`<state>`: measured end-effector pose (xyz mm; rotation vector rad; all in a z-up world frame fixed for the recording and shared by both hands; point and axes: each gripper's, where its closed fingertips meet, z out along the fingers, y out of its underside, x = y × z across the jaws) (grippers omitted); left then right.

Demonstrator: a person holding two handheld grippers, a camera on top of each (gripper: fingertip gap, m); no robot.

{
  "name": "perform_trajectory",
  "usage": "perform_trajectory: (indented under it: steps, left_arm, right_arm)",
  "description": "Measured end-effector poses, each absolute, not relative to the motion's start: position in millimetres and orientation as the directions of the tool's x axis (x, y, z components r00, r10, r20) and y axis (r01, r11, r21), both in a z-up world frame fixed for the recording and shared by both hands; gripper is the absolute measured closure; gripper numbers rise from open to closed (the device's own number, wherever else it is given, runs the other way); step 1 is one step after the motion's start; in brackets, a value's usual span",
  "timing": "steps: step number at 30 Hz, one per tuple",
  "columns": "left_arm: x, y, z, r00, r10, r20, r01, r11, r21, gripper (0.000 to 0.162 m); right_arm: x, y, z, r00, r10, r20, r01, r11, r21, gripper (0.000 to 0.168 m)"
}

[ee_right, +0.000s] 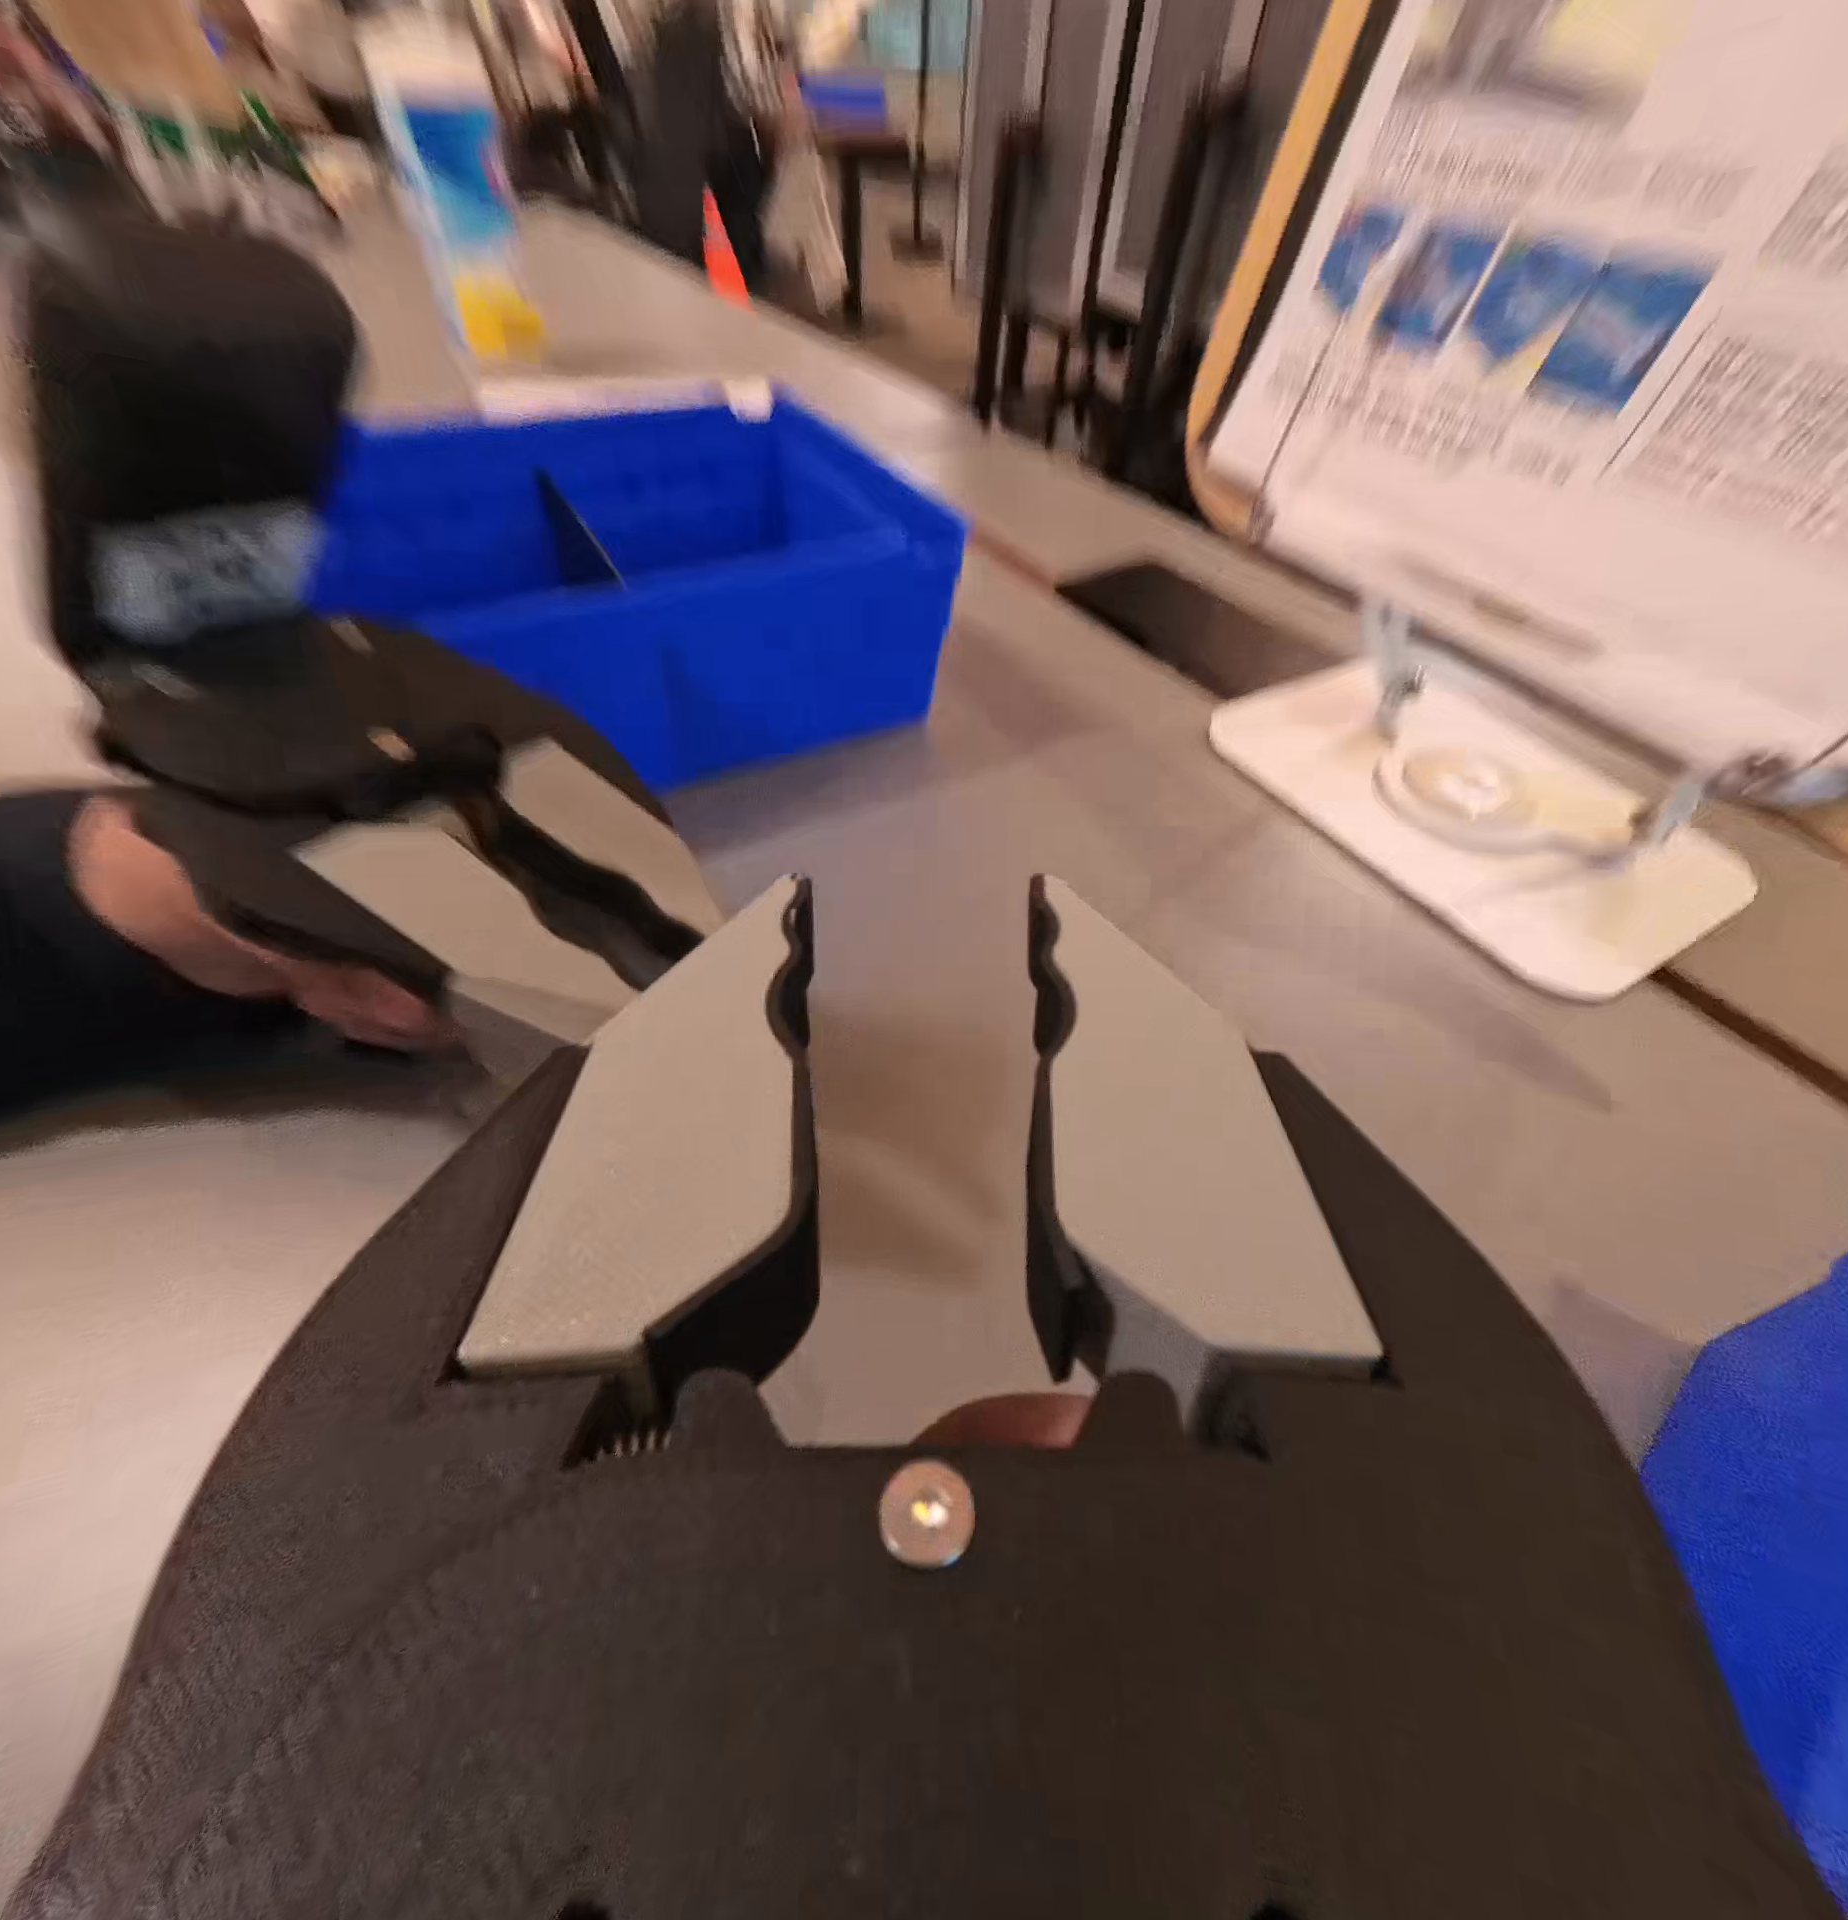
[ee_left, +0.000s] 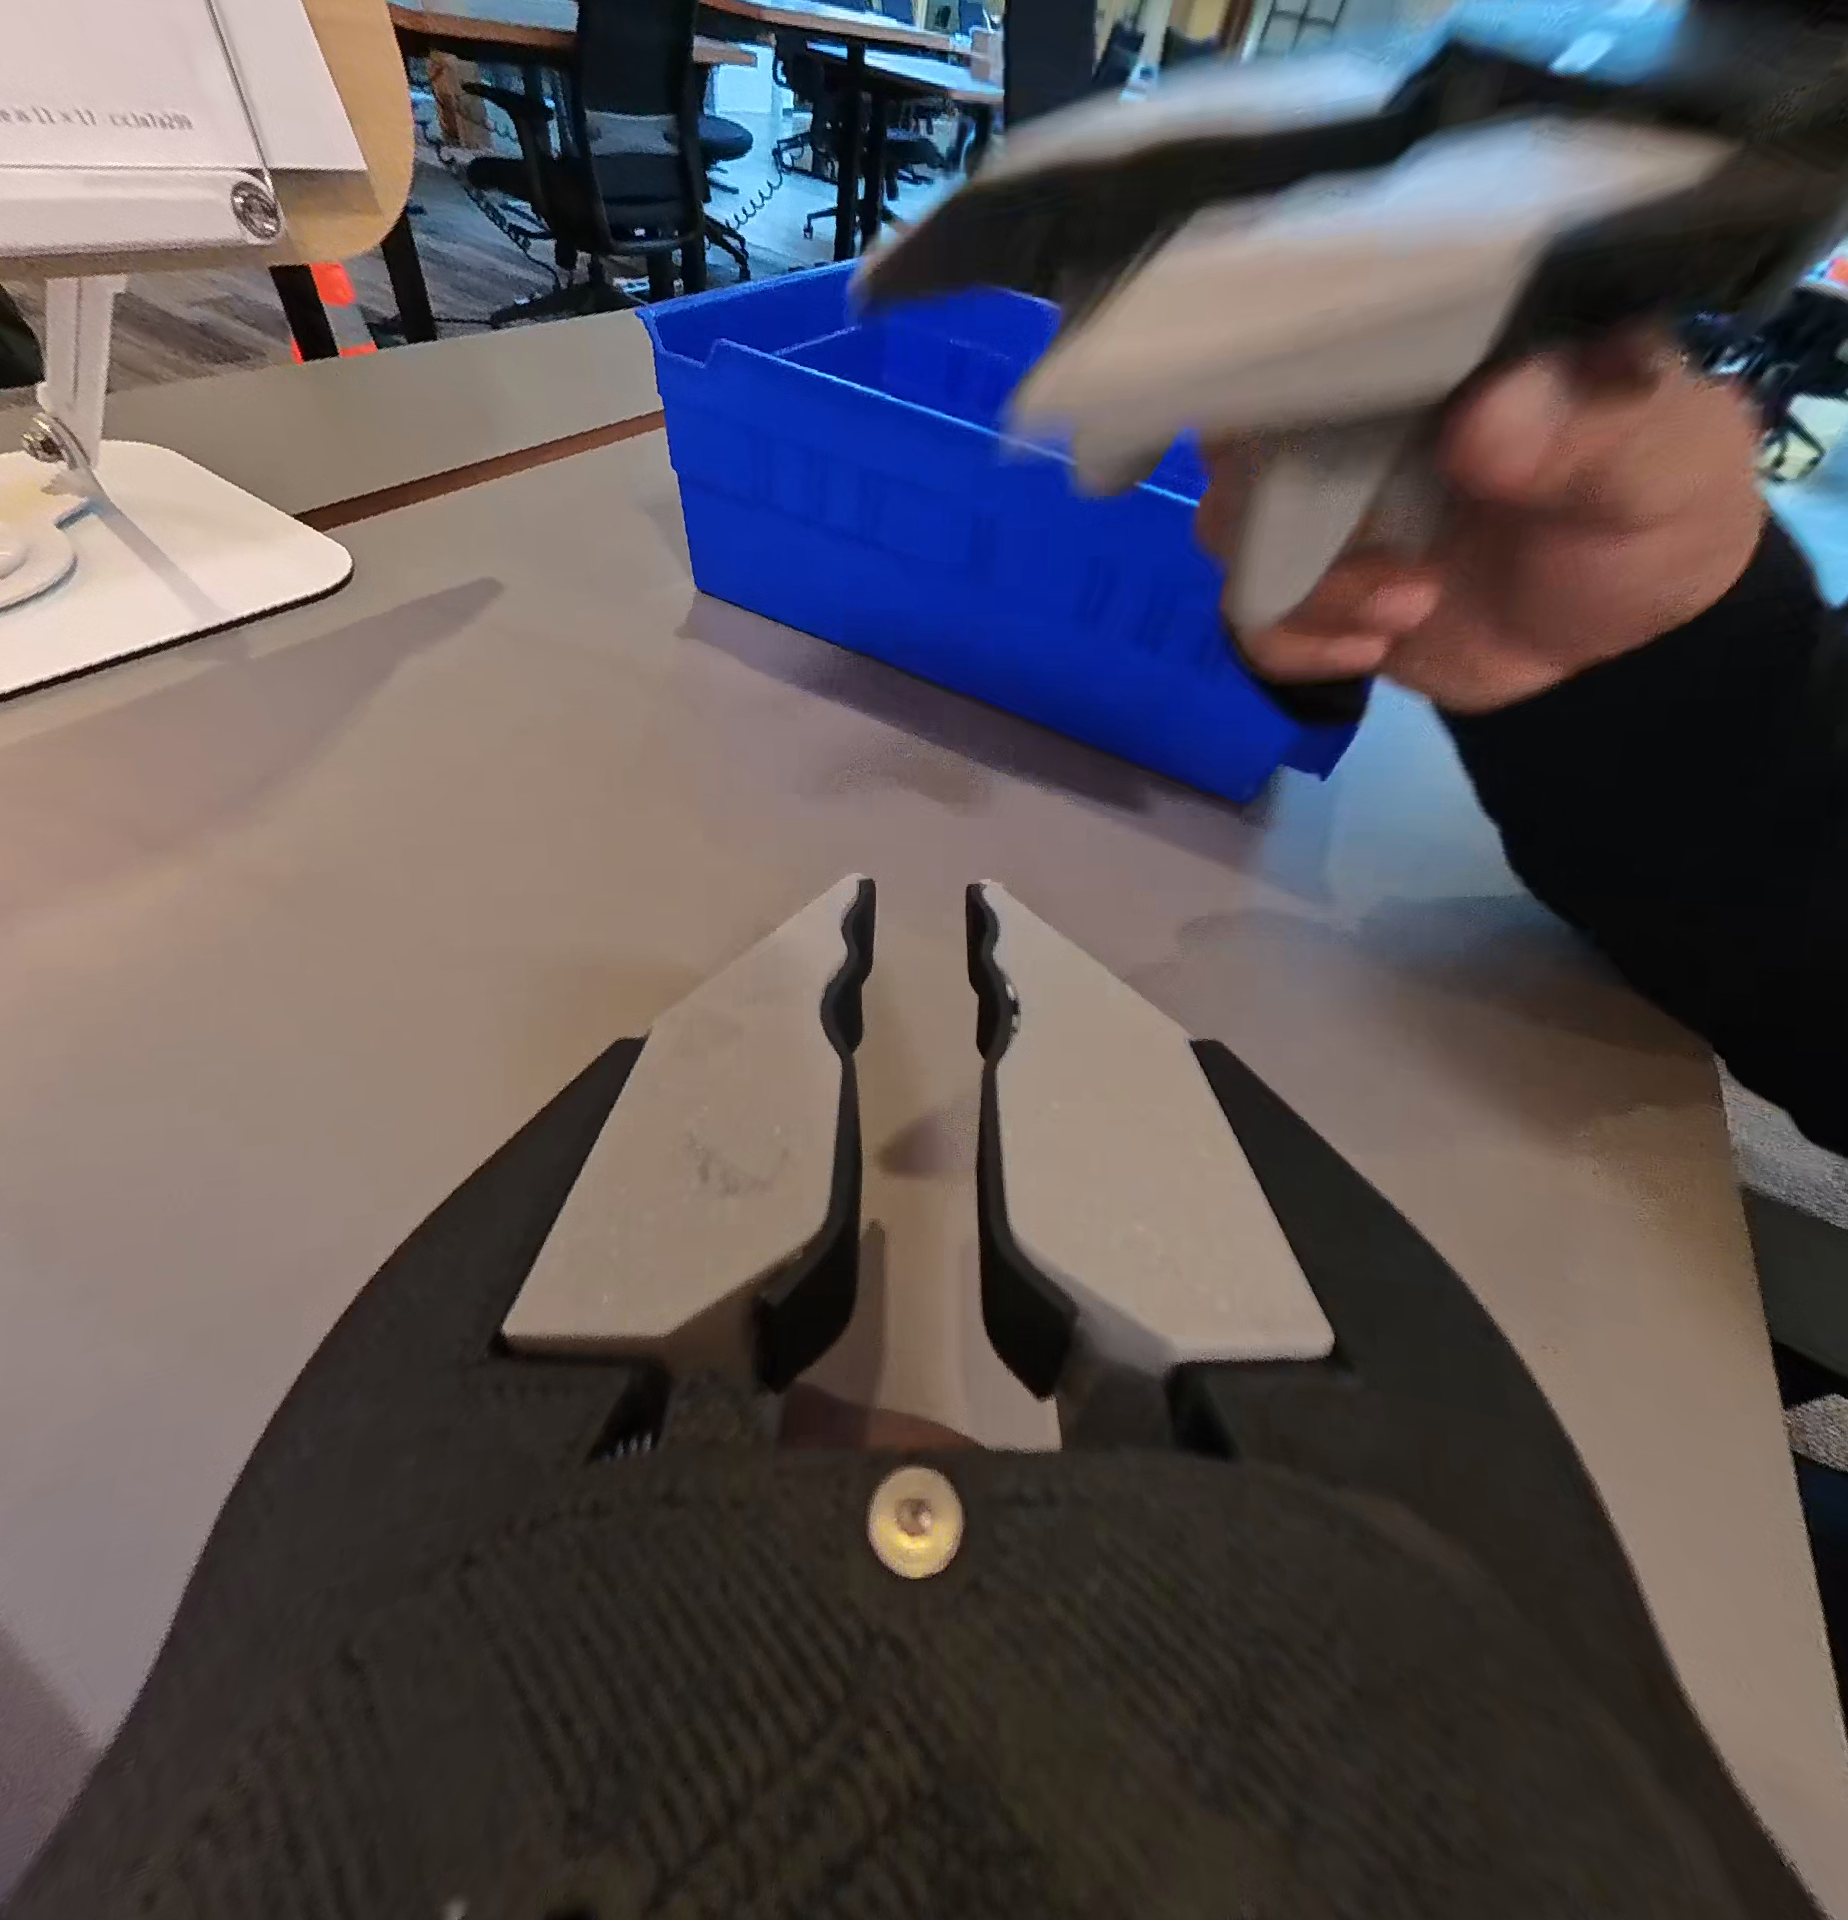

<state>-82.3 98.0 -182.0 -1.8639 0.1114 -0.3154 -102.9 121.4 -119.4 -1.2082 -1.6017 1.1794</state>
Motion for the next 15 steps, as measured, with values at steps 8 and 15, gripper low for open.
perform_trajectory:
  steps: [8,15]
  left_arm:
    - [-75,95,-183,0.956,-0.260,0.136,0.046,-0.327,-0.944,0.146]
    - [-58,77,-179,0.931,-0.332,0.152,0.033,-0.337,-0.941,0.141]
  right_arm:
    - [-136,143,-227,-0.092,0.973,0.213,0.524,0.229,-0.820,0.123]
    - [-134,163,-235,-0.015,0.994,0.104,0.535,0.096,-0.840,0.120]
